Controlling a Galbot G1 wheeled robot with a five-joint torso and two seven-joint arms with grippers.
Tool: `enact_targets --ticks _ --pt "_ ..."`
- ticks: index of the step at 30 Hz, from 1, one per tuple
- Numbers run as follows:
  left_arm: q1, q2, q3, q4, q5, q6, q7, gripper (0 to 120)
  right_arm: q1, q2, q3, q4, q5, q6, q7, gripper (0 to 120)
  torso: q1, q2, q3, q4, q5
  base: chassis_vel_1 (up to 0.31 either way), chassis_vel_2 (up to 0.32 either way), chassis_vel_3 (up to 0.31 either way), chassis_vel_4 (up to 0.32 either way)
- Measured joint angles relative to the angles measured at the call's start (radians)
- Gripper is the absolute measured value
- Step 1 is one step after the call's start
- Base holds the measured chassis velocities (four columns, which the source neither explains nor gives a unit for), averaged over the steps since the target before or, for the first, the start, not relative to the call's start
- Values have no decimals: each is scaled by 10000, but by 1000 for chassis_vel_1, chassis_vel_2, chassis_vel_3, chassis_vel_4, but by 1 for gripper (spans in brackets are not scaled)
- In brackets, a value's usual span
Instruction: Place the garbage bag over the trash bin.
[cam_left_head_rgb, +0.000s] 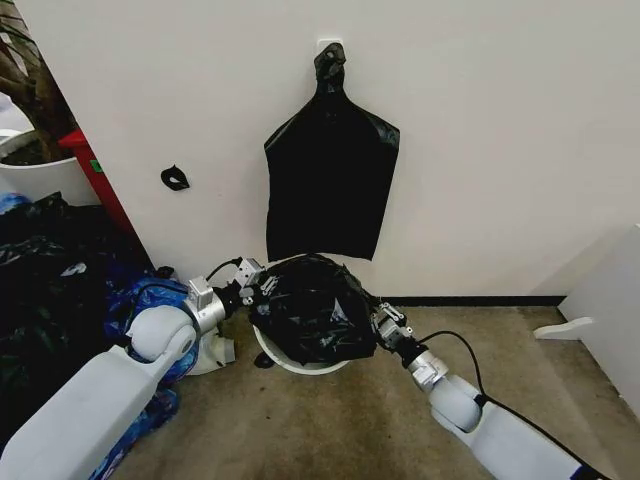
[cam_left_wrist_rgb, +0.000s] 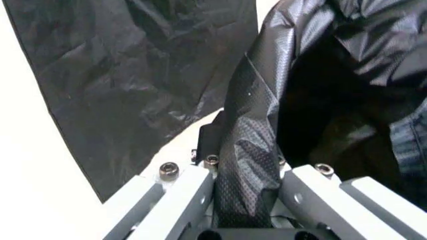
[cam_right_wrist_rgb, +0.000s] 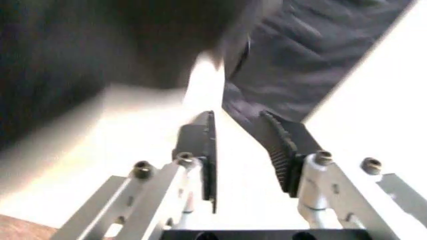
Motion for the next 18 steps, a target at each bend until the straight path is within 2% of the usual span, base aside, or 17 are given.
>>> enact_targets --ticks 3,6,8,9,12,15,16,18 --pt "7 -48 -2 13 -10 144 -144 1 -86 0 159 11 230 -385 354 31 0 0 0 -1 0 0 0 0 0" --pt "8 -102 -9 46 -49 345 -440 1 -269 -15 305 447 1073 -1430 1153 41 0 0 0 -3 0 0 0 0 0" --pt "2 -198 -8 50 -292 738 -1010 1 -593 -147 238 2031 3778 -3271 2680 53 0 0 -1 1 -2 0 0 0 0" --pt "2 -198 -8 50 -292 738 -1010 1 -593 -147 238 2031 3778 -3271 2680 53 0 0 -1 1 -2 0 0 0 0" --pt "-14 -326 23 4 -522 1083 -1573 1 -894 -190 200 3640 6049 -4301 4029 66 0 0 -1 1 -1 0 0 0 0" --pt "43 -433 152 -184 -698 1235 -2116 1 -1381 -145 286 5272 6720 -4188 4350 79 0 1 -1 -1 -2 0 0 0 0" --pt "43 -433 152 -184 -698 1235 -2116 1 -1381 -145 286 5272 6720 -4188 4350 79 0 1 -1 -1 -2 0 0 0 0" --pt "232 -432 297 -309 -405 833 -2189 1 -1816 -191 238 6229 6580 -3904 3946 86 0 0 -1 -1 -1 0 0 0 0"
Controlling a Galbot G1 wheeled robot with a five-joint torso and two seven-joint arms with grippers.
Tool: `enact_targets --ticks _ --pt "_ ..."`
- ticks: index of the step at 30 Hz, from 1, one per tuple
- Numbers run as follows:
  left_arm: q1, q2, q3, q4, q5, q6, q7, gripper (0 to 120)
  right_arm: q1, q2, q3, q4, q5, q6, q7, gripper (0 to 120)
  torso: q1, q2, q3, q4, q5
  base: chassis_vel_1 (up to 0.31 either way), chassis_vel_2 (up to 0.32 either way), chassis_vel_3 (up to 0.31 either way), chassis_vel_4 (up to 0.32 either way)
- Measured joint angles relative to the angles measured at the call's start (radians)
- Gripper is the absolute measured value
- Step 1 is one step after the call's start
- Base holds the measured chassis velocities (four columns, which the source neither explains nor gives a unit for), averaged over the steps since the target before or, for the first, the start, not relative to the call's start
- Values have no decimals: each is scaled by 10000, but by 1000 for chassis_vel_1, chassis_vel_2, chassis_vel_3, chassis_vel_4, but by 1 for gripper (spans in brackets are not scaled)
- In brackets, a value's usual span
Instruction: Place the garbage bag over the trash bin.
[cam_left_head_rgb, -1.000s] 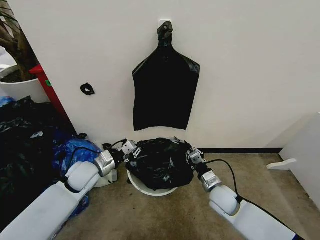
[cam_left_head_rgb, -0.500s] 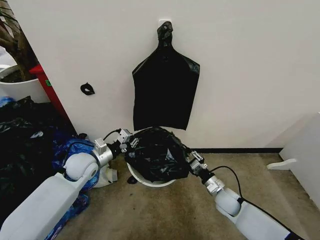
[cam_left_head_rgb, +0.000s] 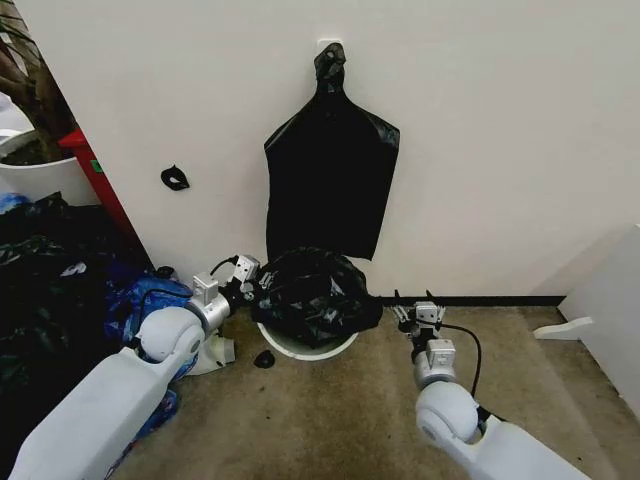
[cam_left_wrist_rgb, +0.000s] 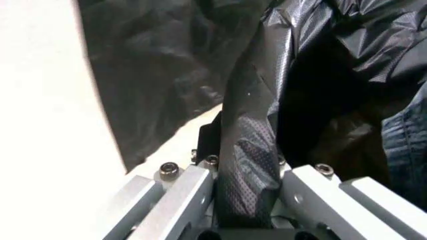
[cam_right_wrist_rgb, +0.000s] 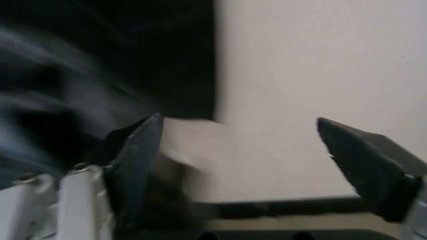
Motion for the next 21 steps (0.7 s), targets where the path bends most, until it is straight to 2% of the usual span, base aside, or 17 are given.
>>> enact_targets --ticks 2,5,10,14,21 --pt "191 15 91 -124 522 -394 -1 1 -380 -74 -150 751 -157 180 -478 95 0 0 -1 1 -2 0 0 0 0" --pt "435 12 185 -244 1387 -830 -1 1 -832 -131 -365 1265 -689 554 -1189 100 -1 0 -1 0 -1 0 0 0 0" --pt "621 -12 244 -332 2010 -1237 4 1 -968 -217 -475 1035 -1450 969 -2023 100 -1 0 -1 1 0 0 0 0 0" --pt "681 -12 247 -384 2279 -1475 64 1 -767 -195 -651 891 -1280 614 -2085 98 -1 0 -1 0 0 0 0 0 0" --pt "878 107 144 -614 2478 -1677 124 1 -164 101 -749 1147 766 -1032 -1294 69 0 0 0 2 0 0 0 0 0"
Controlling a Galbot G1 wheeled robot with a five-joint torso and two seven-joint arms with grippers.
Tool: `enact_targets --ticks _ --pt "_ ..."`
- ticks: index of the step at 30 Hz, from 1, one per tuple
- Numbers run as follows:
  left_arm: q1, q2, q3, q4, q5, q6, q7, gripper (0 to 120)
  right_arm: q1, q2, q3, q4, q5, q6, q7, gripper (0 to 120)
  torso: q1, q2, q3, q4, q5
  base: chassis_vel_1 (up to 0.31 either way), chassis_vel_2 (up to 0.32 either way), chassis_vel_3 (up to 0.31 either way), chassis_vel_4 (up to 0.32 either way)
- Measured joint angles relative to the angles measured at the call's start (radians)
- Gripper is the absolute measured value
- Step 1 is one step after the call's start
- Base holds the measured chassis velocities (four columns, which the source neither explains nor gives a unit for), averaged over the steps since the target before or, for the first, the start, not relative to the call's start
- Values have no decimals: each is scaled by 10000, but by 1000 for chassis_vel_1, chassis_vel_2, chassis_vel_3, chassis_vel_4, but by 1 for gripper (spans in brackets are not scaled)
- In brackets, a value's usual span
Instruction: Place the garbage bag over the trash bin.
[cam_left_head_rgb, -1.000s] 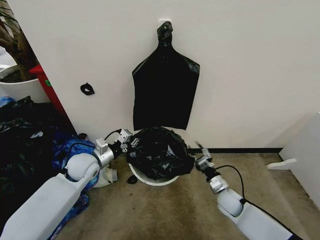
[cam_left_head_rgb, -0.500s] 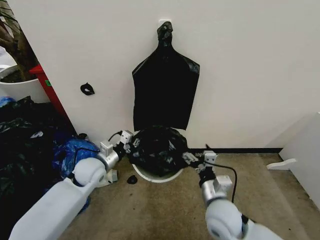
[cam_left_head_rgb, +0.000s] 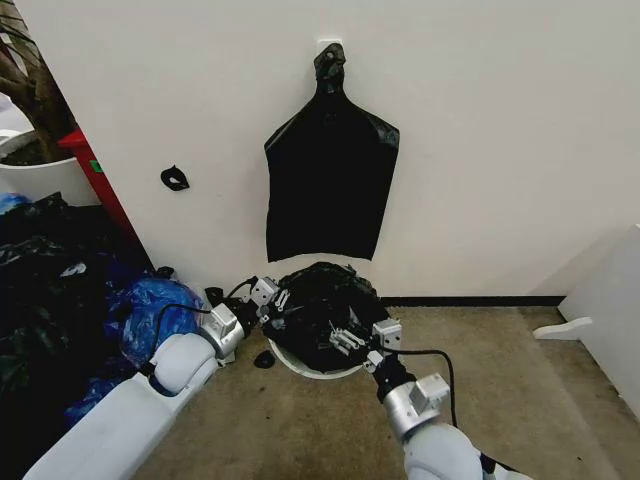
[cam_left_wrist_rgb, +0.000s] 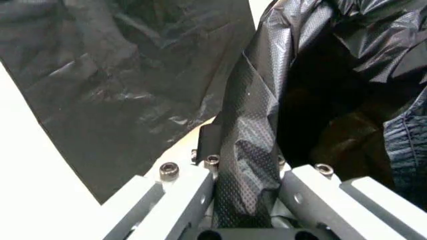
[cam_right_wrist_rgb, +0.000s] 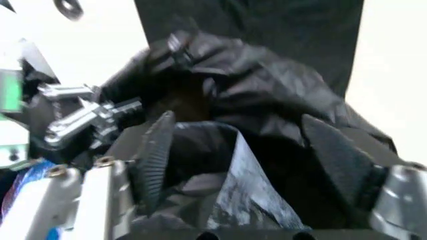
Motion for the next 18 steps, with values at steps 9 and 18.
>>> enact_targets --ticks 9,18 --pt "33 48 -43 -74 7 2 -53 1 33 -69 -4 430 542 -1210 508 39 0 0 0 -1 0 0 0 0 0" --pt "54 53 -33 -203 -4 72 -64 1 -12 -247 17 731 724 -2094 1012 27 0 0 0 -2 0 0 0 0 0"
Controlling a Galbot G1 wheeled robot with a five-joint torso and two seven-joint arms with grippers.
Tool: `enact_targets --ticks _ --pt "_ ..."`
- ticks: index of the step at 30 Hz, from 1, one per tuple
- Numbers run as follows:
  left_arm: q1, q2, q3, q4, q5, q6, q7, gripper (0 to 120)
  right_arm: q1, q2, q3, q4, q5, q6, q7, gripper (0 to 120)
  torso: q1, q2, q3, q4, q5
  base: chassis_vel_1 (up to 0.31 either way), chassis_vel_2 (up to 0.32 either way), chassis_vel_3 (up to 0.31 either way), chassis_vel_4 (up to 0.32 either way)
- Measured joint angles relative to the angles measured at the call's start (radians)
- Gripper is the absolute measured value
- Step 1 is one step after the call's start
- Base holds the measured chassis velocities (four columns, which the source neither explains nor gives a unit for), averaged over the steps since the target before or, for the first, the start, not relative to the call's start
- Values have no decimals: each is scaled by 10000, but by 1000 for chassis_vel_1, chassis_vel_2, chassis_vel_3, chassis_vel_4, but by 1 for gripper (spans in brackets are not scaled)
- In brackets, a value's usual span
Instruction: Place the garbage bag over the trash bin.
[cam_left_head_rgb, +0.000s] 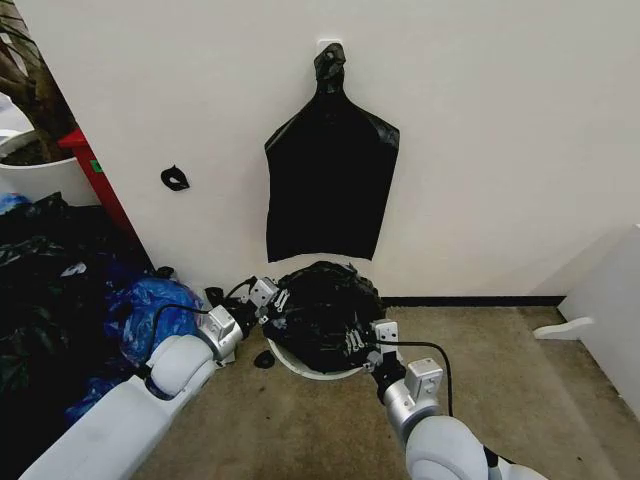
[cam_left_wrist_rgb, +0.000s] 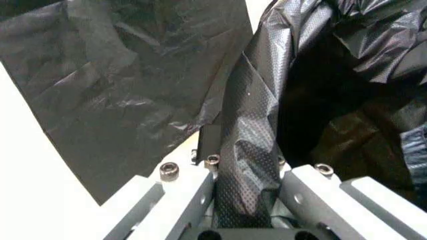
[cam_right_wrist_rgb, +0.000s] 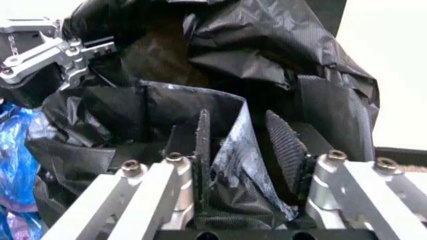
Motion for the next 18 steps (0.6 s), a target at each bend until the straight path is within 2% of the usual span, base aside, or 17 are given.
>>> enact_targets --ticks 3,8,10,13,14,15,16,18 --pt "-13 0 1 1 -11 13 -21 1 -2 -8 -3 69 80 -83 52 22 0 0 0 1 0 0 0 0 0" --pt "-132 -35 -57 54 -274 133 -184 1 -200 -96 -104 137 -281 -104 9 1 0 0 0 1 0 0 0 0 0" --pt "-165 -45 -76 65 -371 167 -213 1 -266 -119 -130 129 -454 0 -108 0 0 0 0 1 0 0 0 0 0" --pt "-304 -83 -108 108 -839 425 -389 1 -630 -232 -185 -384 -1741 1652 -1449 0 0 0 0 0 0 0 0 0 0" --pt "-325 -91 -109 114 -925 477 -416 1 -662 -241 -183 -482 -1916 1913 -1649 0 0 0 0 0 0 0 0 0 0" --pt "-383 -114 -109 124 -1164 631 -483 1 -781 -276 -153 -883 -2577 2885 -2375 0 0 0 0 1 0 0 0 0 0" --pt "-457 -149 -109 123 -1535 878 -574 1 -921 -312 -60 -1508 -3435 4109 -3629 0 0 0 0 1 0 0 0 0 0" --pt "-570 -200 -109 88 -2138 1292 -725 1 -1098 -309 100 -2404 -4376 5632 -5357 0 0 0 0 1 0 0 0 0 0"
